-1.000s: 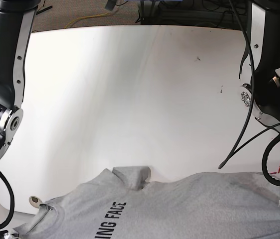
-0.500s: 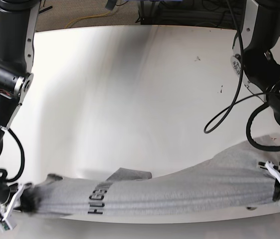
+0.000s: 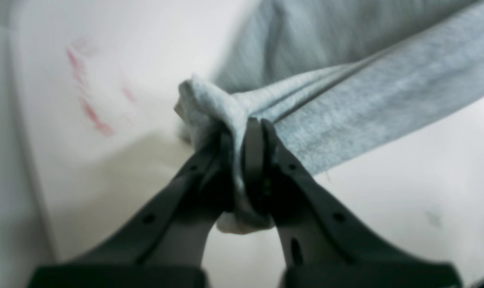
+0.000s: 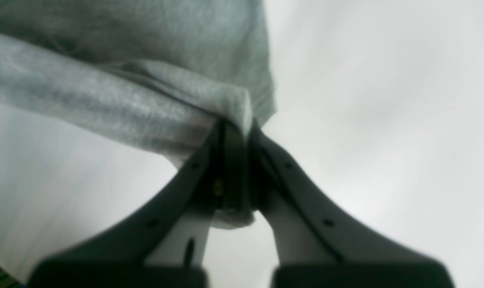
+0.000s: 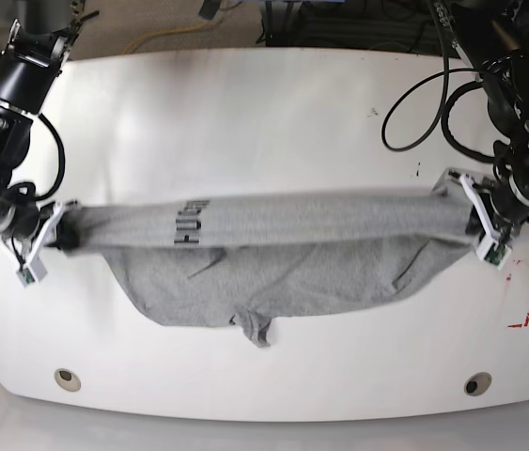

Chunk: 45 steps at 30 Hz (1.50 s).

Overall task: Fold the T-shirt properly
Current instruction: 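Lay the shirt down, dragging its edge away with both grippers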

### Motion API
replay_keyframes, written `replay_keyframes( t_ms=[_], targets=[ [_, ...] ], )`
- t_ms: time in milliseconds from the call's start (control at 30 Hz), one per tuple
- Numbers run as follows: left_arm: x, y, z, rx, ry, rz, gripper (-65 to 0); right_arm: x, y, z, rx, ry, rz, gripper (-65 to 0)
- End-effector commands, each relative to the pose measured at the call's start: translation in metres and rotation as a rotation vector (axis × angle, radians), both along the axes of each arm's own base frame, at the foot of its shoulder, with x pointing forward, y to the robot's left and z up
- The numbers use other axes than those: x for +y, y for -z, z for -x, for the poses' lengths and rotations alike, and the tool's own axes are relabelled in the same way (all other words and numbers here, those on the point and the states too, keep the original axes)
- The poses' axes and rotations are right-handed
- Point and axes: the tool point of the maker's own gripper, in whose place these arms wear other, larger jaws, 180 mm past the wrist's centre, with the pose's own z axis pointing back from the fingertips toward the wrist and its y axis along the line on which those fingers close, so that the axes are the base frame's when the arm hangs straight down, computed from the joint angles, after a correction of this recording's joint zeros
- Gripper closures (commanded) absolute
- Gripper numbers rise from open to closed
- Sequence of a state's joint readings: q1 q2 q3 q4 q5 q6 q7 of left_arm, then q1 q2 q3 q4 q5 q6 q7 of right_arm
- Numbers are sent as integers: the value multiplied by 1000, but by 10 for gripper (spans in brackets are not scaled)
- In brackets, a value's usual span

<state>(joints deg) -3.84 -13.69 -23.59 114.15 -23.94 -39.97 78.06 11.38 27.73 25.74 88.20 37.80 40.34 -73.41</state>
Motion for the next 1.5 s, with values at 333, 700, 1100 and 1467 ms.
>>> replay_keyframes(
  t_ms=[333, 700, 1100, 1467],
  targets=[
    [6, 42, 55, 161, 48, -22, -90, -19, 43, 68, 139, 47, -4, 0],
    [18, 60, 84, 258, 52, -64, -344, -18, 68, 101, 234, 45, -1, -130],
    [45, 58, 116, 340, 85, -90, -394, -19, 75, 112, 256, 49, 0, -160],
    [37, 24, 112, 186, 68, 159, -407, -17, 65, 106, 220, 36, 11, -166]
  ],
)
